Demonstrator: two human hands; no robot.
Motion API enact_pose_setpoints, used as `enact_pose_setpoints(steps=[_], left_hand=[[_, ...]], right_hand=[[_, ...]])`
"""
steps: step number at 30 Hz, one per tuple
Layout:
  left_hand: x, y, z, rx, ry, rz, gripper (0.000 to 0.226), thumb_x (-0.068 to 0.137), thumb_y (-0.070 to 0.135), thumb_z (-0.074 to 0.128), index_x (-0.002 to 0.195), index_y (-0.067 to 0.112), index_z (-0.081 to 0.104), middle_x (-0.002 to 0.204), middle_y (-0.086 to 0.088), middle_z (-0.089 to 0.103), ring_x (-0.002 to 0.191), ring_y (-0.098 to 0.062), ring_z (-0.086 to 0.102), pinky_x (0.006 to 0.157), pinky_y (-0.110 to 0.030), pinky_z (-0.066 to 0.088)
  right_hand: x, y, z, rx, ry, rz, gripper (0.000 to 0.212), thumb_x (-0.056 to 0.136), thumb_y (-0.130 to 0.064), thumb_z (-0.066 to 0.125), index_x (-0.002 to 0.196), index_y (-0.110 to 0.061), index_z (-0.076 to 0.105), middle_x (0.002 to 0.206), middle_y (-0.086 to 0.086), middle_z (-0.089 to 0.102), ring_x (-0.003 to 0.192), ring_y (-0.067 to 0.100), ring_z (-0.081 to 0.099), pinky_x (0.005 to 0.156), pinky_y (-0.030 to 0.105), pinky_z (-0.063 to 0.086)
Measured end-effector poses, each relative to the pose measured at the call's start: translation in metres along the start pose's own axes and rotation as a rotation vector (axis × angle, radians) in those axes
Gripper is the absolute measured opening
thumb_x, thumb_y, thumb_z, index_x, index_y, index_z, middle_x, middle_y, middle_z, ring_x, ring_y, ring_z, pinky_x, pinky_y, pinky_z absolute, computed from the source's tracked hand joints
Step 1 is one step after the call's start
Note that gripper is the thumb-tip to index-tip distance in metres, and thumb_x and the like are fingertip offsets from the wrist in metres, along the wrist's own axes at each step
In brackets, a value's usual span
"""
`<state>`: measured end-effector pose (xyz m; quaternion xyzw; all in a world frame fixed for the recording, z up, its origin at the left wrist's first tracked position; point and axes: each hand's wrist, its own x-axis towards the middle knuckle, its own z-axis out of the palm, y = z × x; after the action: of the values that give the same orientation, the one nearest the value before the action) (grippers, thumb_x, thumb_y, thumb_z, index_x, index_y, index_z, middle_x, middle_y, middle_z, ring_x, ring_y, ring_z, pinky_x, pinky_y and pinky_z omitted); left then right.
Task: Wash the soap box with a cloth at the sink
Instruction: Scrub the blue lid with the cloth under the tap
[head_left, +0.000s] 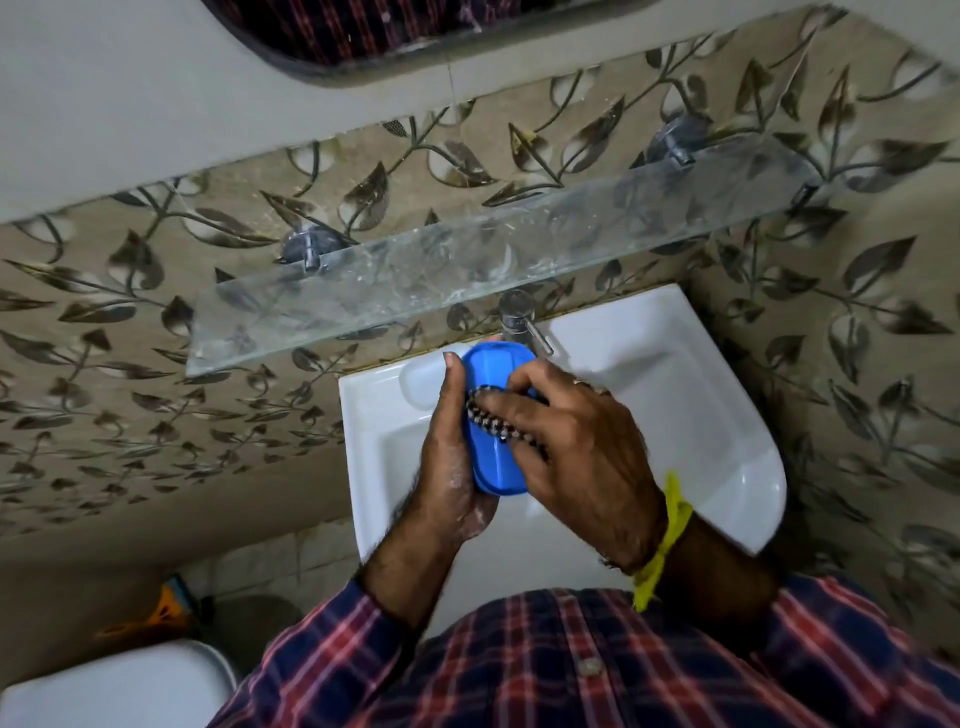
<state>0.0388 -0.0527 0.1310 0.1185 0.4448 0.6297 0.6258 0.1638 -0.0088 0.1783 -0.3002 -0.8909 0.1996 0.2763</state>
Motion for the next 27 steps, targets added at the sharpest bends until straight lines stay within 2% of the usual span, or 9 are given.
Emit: enact_pose_setpoints(steps=[4,8,13,17,20,22,24,27], left_hand=[[0.001,0.009,-0.005,0.009,0.012,-0.025,0.082,0.089,0.072,0.048,0.135,0.006,0.061,0.102,-0.018,0.073,0.087,-0.028,0.073,0.077,-0.036,0.061],[0.003,0.009,0.0,-0.016,0.02,-0.036,0.075,0.09,0.072,0.046,0.113,0.007,0.074,0.097,-0.017,0.073,0.083,-0.028,0.073,0.072,-0.035,0.063],[0.006,0.017,-0.002,-0.031,0.021,-0.014,0.082,0.086,0.076,0.047,0.12,0.006,0.072,0.1,-0.019,0.072,0.081,-0.03,0.071,0.069,-0.037,0.062],[0.006,0.015,0.0,-0.049,0.022,-0.026,0.077,0.087,0.076,0.041,0.109,0.013,0.078,0.102,-0.015,0.074,0.083,-0.027,0.072,0.071,-0.037,0.062],[0.005,0.022,-0.005,-0.078,-0.003,-0.044,0.084,0.087,0.079,0.04,0.118,0.008,0.073,0.107,-0.018,0.072,0.086,-0.029,0.072,0.071,-0.038,0.062],[0.005,0.025,-0.009,-0.045,0.009,-0.03,0.084,0.085,0.08,0.04,0.116,0.009,0.076,0.108,-0.019,0.073,0.087,-0.031,0.073,0.073,-0.04,0.062],[0.005,0.021,-0.006,-0.031,0.016,-0.012,0.078,0.084,0.078,0.043,0.108,0.013,0.08,0.103,-0.017,0.075,0.085,-0.028,0.074,0.07,-0.039,0.062],[0.005,0.012,-0.002,-0.071,0.019,-0.003,0.07,0.093,0.071,0.041,0.103,0.015,0.081,0.097,-0.013,0.077,0.082,-0.025,0.075,0.071,-0.038,0.062]], right_hand=[[-0.021,-0.001,-0.005,-0.062,-0.144,-0.169,0.031,0.083,-0.012,0.054,0.106,-0.022,0.073,0.098,0.005,0.065,0.074,0.025,0.065,0.057,0.034,0.053],[-0.015,0.006,-0.001,-0.012,-0.041,-0.063,0.033,0.077,-0.007,0.063,0.104,-0.02,0.076,0.1,0.004,0.068,0.08,0.026,0.068,0.06,0.038,0.056],[-0.027,0.012,-0.004,-0.075,-0.091,-0.165,0.027,0.083,-0.007,0.062,0.1,-0.022,0.076,0.097,0.002,0.069,0.08,0.023,0.066,0.062,0.031,0.046],[-0.009,0.018,-0.007,-0.09,-0.038,-0.08,0.03,0.085,-0.012,0.053,0.102,-0.02,0.076,0.098,0.001,0.069,0.083,0.025,0.066,0.064,0.033,0.052],[-0.013,0.015,0.0,-0.103,-0.072,-0.161,0.024,0.087,-0.009,0.061,0.103,-0.02,0.075,0.098,0.003,0.069,0.08,0.025,0.065,0.061,0.034,0.051],[-0.02,0.014,0.0,-0.118,-0.09,-0.207,0.022,0.086,-0.008,0.065,0.102,-0.02,0.076,0.097,0.004,0.07,0.077,0.026,0.065,0.059,0.034,0.05],[-0.016,0.017,-0.002,-0.128,-0.04,-0.159,0.024,0.085,-0.007,0.065,0.101,-0.02,0.077,0.096,0.002,0.07,0.077,0.026,0.065,0.06,0.034,0.051],[0.0,0.016,0.0,-0.132,0.064,-0.07,0.028,0.081,-0.005,0.063,0.102,-0.018,0.076,0.098,0.003,0.069,0.082,0.029,0.065,0.063,0.037,0.054]])
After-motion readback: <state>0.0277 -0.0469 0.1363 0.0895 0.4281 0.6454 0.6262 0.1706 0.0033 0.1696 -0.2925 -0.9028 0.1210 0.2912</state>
